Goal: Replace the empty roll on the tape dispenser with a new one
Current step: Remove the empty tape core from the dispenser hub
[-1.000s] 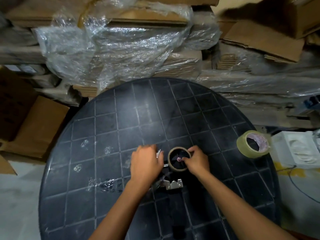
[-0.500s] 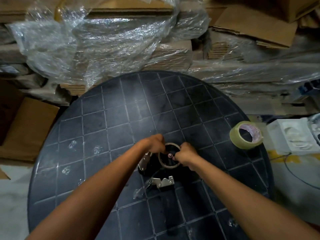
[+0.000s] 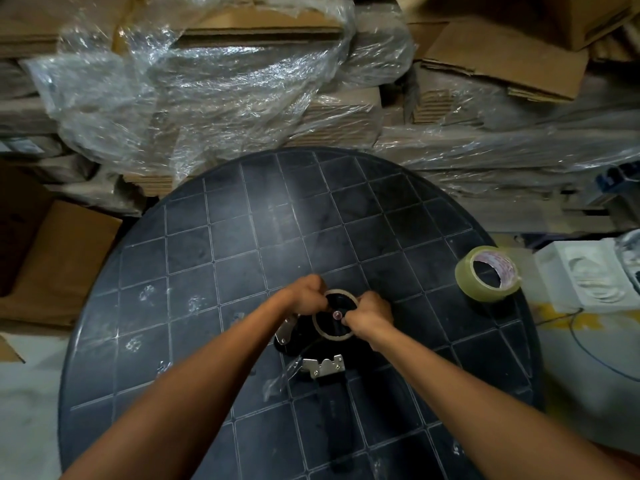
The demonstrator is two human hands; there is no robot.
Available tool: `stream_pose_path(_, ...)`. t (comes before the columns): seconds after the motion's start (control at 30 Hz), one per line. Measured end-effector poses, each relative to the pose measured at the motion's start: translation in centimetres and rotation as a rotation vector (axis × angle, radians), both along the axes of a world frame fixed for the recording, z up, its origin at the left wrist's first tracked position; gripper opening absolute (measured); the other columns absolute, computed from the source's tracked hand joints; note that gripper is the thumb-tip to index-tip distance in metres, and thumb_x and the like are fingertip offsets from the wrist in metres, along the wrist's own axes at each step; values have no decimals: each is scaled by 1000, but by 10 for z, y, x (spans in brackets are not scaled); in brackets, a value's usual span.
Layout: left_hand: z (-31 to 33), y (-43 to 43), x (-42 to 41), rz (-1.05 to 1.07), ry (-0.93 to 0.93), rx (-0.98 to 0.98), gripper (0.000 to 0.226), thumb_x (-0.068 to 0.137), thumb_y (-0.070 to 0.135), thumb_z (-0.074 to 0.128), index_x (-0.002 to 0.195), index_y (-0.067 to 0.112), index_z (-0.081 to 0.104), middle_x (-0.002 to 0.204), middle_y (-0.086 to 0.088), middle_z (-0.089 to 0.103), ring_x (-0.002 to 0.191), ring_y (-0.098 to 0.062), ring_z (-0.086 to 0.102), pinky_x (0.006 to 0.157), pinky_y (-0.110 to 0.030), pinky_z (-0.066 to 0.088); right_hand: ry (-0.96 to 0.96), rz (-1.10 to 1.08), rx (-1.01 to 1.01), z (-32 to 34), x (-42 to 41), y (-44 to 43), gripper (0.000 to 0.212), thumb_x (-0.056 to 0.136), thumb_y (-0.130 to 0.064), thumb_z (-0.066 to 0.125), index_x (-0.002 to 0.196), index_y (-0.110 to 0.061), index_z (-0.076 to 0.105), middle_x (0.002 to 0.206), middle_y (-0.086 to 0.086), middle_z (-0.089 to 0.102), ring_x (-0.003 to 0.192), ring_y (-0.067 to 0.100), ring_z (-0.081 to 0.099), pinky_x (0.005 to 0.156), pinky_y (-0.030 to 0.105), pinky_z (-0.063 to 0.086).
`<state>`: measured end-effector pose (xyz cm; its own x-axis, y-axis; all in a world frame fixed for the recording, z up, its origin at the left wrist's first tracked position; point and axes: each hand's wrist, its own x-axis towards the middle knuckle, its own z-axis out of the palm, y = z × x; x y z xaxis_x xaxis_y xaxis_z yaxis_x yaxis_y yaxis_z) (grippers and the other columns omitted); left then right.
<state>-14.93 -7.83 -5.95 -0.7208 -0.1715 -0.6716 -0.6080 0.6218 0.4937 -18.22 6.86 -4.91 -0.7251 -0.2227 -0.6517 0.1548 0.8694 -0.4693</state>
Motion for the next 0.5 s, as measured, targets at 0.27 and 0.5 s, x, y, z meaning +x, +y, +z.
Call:
stream_pose_path(0.27, 3, 5, 4, 6, 26, -53, 19, 75, 9, 65, 90, -1, 70, 81, -13, 66, 77, -26, 64, 68, -34, 54, 13, -1, 41, 6, 0, -3, 45, 75, -25, 83, 114, -7, 67, 117, 12, 70, 108, 27, 67, 85, 33, 57)
stream_pose_path(0.5, 5, 7, 9, -6, 173, -151, 20, 75, 17, 70, 93, 10, 65, 97, -16, 70, 91, -31, 66, 77, -40, 55, 146, 63, 46, 6, 7, 0, 40, 77, -26, 81, 111, -11, 67, 114, 11, 70, 106, 29, 67, 81, 33, 55)
